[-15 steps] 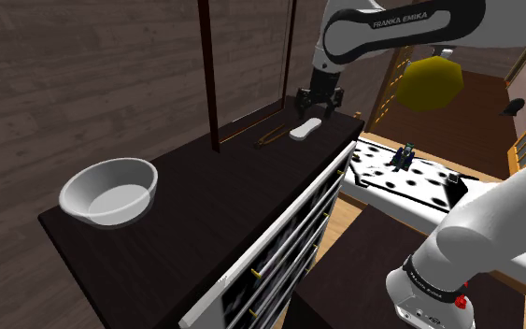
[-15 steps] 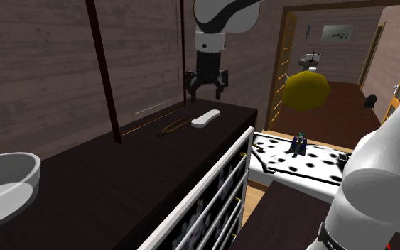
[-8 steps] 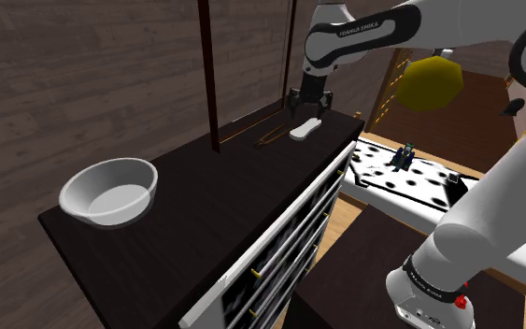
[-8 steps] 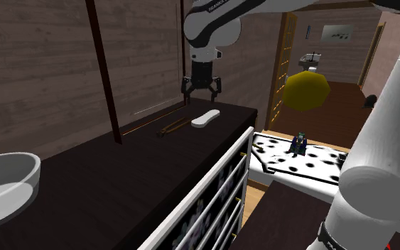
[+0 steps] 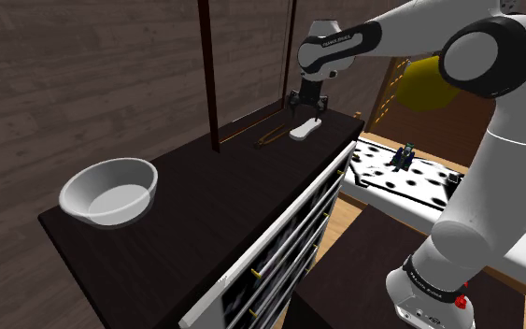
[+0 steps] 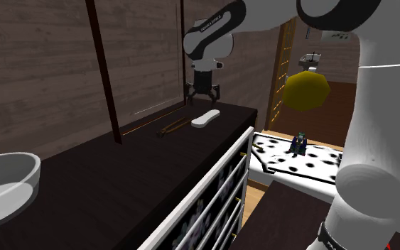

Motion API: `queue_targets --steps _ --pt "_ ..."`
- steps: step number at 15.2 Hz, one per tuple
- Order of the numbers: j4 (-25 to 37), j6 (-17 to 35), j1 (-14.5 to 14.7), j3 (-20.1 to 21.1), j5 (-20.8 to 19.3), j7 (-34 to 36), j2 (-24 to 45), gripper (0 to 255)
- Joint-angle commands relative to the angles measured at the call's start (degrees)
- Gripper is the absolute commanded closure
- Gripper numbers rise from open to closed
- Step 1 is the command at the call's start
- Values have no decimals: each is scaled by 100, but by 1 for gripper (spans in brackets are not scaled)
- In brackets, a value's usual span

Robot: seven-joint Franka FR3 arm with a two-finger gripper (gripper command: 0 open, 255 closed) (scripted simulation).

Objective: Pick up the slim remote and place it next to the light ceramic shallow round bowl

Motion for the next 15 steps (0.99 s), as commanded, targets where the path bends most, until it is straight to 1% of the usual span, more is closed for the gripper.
queue_targets --steps 1,5,6,13,15 --pt "337 -12 -89 -104 66 284 358 0" --pt "934 -40 -281 -311 234 800 1004 0" --pt "971 -42 -294 -324 247 833 1044 0" --pt "687 452 -295 -307 282 810 1255 0" --pt "687 452 -295 -307 282 810 1255 0"
